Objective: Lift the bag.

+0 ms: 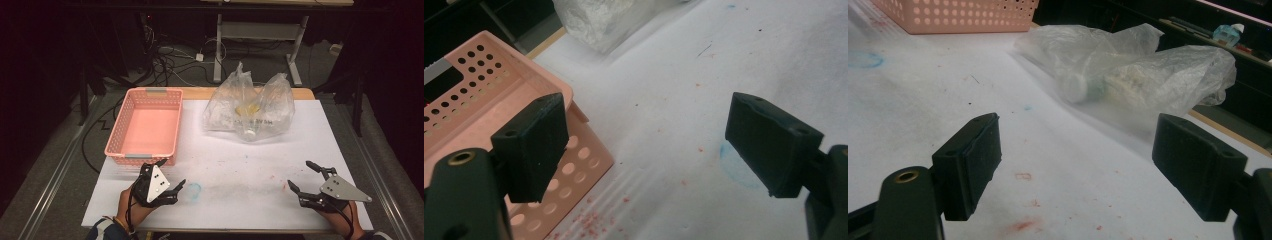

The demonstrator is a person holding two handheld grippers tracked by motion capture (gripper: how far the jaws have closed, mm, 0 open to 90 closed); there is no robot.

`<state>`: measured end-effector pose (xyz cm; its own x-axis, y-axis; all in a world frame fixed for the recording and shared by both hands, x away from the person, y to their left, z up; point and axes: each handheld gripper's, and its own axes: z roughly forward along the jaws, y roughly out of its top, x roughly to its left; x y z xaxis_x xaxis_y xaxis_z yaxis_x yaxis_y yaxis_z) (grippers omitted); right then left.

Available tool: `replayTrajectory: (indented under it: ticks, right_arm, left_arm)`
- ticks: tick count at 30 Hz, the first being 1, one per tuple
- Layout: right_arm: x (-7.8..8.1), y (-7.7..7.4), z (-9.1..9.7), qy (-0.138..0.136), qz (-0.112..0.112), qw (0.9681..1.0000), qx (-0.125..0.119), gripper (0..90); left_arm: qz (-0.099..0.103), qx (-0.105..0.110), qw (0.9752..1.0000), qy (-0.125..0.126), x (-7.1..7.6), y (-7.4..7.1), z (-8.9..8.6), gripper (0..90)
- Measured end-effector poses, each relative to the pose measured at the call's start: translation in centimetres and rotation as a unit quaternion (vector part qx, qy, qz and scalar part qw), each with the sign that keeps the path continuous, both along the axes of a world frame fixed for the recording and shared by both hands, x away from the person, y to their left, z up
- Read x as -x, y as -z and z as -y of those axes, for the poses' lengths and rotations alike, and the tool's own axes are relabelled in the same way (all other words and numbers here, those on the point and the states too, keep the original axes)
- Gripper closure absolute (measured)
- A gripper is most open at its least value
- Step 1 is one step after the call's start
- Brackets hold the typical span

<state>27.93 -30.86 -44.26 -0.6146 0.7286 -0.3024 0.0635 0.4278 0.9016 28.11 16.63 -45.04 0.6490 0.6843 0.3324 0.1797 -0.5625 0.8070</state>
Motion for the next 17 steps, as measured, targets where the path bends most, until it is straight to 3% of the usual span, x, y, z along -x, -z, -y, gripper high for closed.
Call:
replayTrajectory:
  ticks: [17]
  right_arm:
    - [-0.16,0.13,0.12,-0.002,-0.003,1.0,0.003,20.3]
  left_arm:
    - [-0.004,0.002,1.0,0.002,-0.49,0.0,0.41,17.1]
